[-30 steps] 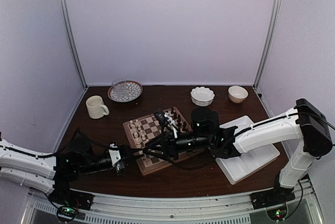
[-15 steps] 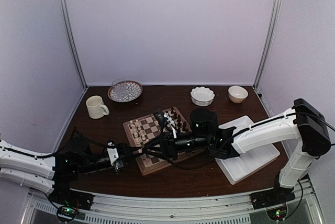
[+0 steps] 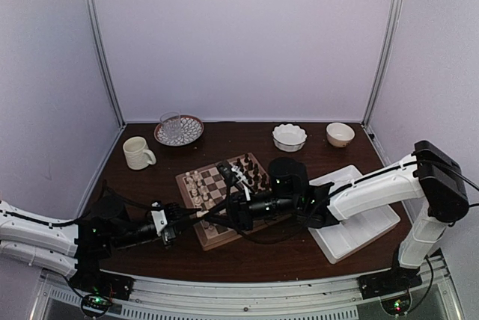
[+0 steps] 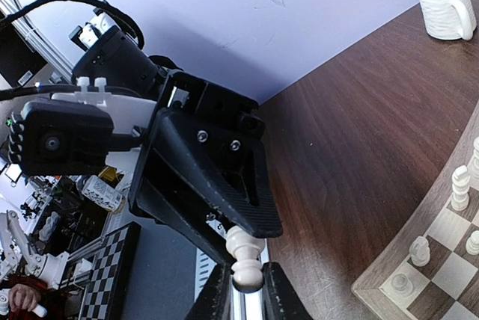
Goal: Set up the chess pieces on the board
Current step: Pass from the left arm to the right
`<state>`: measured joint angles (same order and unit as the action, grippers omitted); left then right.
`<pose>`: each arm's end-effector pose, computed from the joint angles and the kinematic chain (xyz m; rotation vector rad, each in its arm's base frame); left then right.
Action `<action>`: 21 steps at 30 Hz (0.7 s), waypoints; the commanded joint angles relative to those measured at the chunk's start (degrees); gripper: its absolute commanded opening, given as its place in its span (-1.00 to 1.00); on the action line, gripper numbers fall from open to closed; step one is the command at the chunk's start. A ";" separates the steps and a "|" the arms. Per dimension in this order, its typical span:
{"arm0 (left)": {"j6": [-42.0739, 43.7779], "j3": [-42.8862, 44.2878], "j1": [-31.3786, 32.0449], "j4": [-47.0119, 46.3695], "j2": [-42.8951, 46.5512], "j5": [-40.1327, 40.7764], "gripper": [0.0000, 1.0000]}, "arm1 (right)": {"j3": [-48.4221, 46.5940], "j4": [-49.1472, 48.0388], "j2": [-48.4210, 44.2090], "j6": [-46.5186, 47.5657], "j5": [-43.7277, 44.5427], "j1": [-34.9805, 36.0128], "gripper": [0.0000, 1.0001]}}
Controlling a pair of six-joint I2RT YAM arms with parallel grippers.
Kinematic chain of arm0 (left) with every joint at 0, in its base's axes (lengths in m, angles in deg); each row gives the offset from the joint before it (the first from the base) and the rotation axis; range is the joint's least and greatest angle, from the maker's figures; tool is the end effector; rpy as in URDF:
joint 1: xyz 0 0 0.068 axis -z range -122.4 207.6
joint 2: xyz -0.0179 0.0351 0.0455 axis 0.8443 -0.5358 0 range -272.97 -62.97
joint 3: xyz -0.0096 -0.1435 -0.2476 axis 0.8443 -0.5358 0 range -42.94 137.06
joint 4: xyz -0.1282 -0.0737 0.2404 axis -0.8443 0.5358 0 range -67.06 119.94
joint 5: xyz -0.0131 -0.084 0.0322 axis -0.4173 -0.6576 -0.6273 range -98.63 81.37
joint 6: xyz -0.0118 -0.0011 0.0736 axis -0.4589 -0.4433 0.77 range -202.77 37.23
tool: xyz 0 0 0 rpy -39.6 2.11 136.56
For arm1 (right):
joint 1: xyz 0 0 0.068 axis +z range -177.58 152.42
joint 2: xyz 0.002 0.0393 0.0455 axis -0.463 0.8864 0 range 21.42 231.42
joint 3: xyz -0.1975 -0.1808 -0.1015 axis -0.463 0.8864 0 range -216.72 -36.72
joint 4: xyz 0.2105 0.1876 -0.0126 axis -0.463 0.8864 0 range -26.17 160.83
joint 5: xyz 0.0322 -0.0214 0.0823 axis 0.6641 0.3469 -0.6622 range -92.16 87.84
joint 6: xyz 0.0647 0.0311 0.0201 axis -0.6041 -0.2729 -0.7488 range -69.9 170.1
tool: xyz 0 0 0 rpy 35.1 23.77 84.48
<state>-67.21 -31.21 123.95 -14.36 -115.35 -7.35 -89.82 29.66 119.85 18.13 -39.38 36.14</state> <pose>0.0928 -0.2087 0.1972 1.0816 1.2731 -0.6590 0.1488 0.3868 0.2168 -1.0922 1.7933 1.6904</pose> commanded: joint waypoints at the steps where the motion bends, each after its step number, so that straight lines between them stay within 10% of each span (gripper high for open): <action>1: -0.61 -0.40 0.19 -3.45 0.20 -0.11 -1.00 | -1.36 -1.83 0.54 -0.37 -0.93 -0.16 -0.69; 11: -0.28 -0.15 0.18 -2.97 -0.41 -0.99 -1.00 | -0.34 -2.78 -0.79 -0.60 -0.32 -0.20 -0.94; 21: -0.76 -0.34 0.18 2.70 5.37 -0.07 0.27 | -7.90 26.35 -4.47 9.18 13.84 -1.03 -1.00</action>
<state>-67.43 -31.28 123.84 -12.98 -114.65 -7.15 -92.25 40.87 117.88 21.79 -34.41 36.17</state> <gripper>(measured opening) 0.518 0.103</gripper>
